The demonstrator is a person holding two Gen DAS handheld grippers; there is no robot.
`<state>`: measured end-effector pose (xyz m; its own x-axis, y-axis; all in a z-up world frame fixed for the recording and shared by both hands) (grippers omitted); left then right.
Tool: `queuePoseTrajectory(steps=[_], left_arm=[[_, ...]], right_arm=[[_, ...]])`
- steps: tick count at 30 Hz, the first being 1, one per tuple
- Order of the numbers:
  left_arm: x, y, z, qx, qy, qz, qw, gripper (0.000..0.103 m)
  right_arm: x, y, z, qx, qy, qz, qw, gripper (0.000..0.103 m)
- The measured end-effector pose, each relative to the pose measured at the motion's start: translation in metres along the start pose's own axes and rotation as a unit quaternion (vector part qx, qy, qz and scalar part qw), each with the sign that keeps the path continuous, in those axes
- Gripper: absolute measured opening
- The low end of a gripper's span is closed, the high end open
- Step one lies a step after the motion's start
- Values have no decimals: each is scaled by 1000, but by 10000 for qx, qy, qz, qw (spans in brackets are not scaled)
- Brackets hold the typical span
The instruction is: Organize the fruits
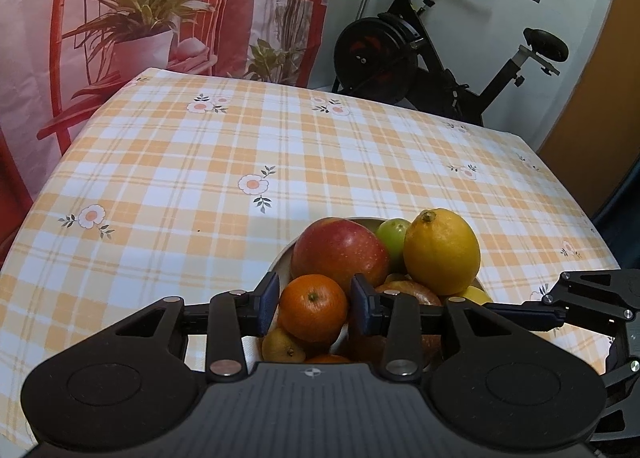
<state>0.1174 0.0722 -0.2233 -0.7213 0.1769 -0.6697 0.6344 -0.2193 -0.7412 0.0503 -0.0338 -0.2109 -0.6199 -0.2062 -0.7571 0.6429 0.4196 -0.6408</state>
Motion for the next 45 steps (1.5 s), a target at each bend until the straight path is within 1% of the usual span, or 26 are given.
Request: queuePoseTrajectory(steps=[5,7,9,22,25,26,27,28,29,30,32,33,34,35,36,37,38,41,42,45], left_arm=[[0,-1,0,-2,-32,12,10000,43],[-1,-2,-1,-6,-59,20,10000,43],[-1,-2,-2,-3,-80,29,10000,43],[-1,-7,-1,-54,-135,119,9998,48],[-3,-13,-3,-69,-219,194,9995,52],[-3,-16,-3,-80,-235,218,9995,53],[-4,-18,-3,-99,-254,248,9993,56],[-5,-22,-3,-127,-284,291,9991,58],[-5,-26,-3,-162,-328,343,9987,63],[-6,-30,-3,-197,-376,405,9983,68],[-8,-37,-3,-255,-434,490,9975,73],[-9,-42,-2,-301,-454,537,9971,75],[-10,-46,-1,-336,-459,588,9966,79],[-13,-51,0,-384,-451,664,9960,84],[-15,-55,1,-438,-432,743,9953,90],[-17,-60,3,-492,-407,815,9946,93],[-19,-65,4,-559,-380,884,9938,98],[-27,-75,9,-727,-305,979,9921,103],[-29,-77,11,-791,-258,972,9918,103],[-35,-85,18,-833,-151,997,9914,103]], right_arm=[[0,0,0,15,-8,-1,10000,40],[0,-1,0,37,-22,-1,10000,44],[0,-1,0,52,-30,8,10000,46],[3,-5,1,66,-17,39,10000,46],[1,-10,3,131,6,118,9998,48],[0,-12,5,145,45,162,9998,51],[-2,-15,6,169,78,208,9996,54],[-3,-19,7,210,100,270,9994,59],[-4,-23,9,265,123,340,9990,64],[-6,-28,12,328,156,411,9985,66],[-8,-37,16,471,250,548,9971,71],[-10,-41,19,552,303,617,9961,76],[-11,-46,23,637,360,703,9948,79],[-13,-52,26,716,418,796,9934,81],[-14,-57,29,789,477,879,9918,84],[-16,-63,33,868,555,972,9899,88],[-17,-69,37,927,635,1066,9879,90],[-19,-87,46,1054,869,1331,9816,98],[-20,-91,49,1084,954,1392,9797,101],[-22,-106,56,1145,1182,1564,9739,103]])
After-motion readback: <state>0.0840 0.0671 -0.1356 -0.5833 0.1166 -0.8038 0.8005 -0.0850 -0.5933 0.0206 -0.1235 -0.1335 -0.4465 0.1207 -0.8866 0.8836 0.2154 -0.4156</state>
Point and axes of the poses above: each gripper's, at about its wrist camera, not at the fingertips, and y roughly the way its jaws point, z to its right, x to its underside, the point moved 5 cm from there along y, roughly the way its jaws point, and after that the axes turned 10 degrees about -x, right-handed, at the moved point
